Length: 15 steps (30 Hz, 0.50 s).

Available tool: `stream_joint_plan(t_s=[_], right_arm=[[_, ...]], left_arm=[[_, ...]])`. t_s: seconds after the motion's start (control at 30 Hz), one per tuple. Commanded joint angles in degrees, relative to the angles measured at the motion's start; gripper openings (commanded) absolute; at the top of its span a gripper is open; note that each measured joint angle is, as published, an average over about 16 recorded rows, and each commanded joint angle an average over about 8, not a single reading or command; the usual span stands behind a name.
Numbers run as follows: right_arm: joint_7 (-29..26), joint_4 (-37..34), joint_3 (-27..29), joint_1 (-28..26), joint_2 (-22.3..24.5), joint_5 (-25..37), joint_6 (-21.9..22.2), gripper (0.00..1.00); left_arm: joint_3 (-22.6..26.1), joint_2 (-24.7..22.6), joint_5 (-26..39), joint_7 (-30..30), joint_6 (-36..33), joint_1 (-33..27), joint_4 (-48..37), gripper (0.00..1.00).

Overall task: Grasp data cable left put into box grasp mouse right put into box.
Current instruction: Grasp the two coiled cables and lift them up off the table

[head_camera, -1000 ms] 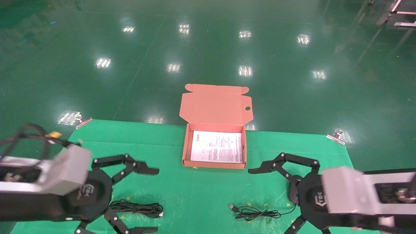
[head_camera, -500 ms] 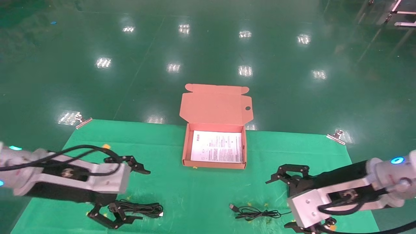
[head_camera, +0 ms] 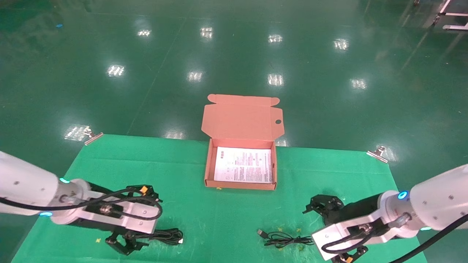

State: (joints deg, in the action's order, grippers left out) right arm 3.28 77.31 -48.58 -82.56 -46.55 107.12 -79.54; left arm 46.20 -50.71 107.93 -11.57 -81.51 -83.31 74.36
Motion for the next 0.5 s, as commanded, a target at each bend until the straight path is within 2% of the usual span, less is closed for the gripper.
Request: stream_joint_plan(t_s=[0.03, 0.2, 0.5], right_arm=[[-0.63, -0.11, -0.63, 1.25, -0.37, 1.86, 1.46, 1.0], [-2.48, -0.74, -1.56, 3.83, -1.03, 4.91, 4.17, 1.0], [-5.23, -6.04, -2.12, 5.71, -4.4, 7.07, 7.49, 1.0]], left_arm=[[0.83, -0.72, 2.12, -0.35, 1.08, 0.78, -0.08, 1.0], [1.31, -3.0, 3.45, -0.8, 3.53, 1.76, -6.58, 1.0], [1.6, -7.61, 4.18, 3.34, 7.87, 1.21, -21.71, 1.0]])
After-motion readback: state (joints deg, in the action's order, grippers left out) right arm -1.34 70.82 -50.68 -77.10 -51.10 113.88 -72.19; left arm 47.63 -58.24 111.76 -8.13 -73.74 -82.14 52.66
